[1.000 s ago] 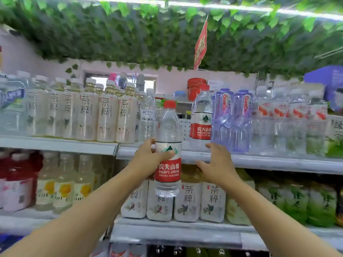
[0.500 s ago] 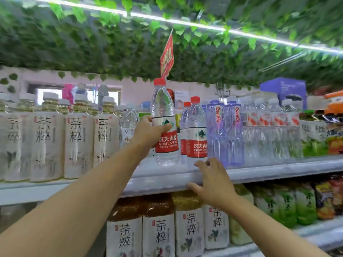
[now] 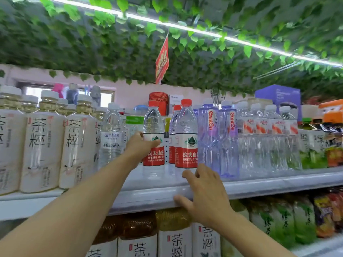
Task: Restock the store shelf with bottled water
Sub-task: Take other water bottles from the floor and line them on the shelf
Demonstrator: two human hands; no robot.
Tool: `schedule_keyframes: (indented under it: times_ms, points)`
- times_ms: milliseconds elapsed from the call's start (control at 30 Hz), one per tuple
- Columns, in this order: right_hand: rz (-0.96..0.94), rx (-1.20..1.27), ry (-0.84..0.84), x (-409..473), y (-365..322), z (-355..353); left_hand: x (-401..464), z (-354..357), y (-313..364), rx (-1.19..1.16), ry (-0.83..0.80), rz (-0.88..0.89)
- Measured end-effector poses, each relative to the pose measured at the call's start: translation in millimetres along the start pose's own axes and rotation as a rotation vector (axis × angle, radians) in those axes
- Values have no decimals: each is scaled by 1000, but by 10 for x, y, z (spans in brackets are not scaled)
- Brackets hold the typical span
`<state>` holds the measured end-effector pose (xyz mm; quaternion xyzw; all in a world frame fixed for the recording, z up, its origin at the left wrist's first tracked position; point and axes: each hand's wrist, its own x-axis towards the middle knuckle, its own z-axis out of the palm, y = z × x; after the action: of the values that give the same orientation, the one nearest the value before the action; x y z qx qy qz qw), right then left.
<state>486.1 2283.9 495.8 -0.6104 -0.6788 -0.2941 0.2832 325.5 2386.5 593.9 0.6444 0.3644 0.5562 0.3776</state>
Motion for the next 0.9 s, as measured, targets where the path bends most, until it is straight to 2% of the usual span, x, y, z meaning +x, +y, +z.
schedule_keyframes:
  times_ms: [67, 167, 233, 333, 467, 667, 900]
  points:
    - [-27, 2, 55, 12, 21, 12, -4, 5, -16, 8, -8, 6]
    - [-30, 23, 37, 14, 60, 74, -22, -8, -46, 55, -20, 32]
    - [-47, -2, 98, 24, 76, 113, -42, -35, -91, 151, -53, 36]
    - [-42, 8, 146, 31, 97, 169, -58, -65, -162, 313, -146, -38]
    - [-46, -21, 192, 33, 119, 200, 51, -41, -153, 417, -211, -104]
    - [-70, -14, 201, 32, 139, 209, 365, 124, -216, 503, -174, -153]
    - [-75, -43, 230, 48, 148, 208, 591, 295, -306, 520, -263, -118]
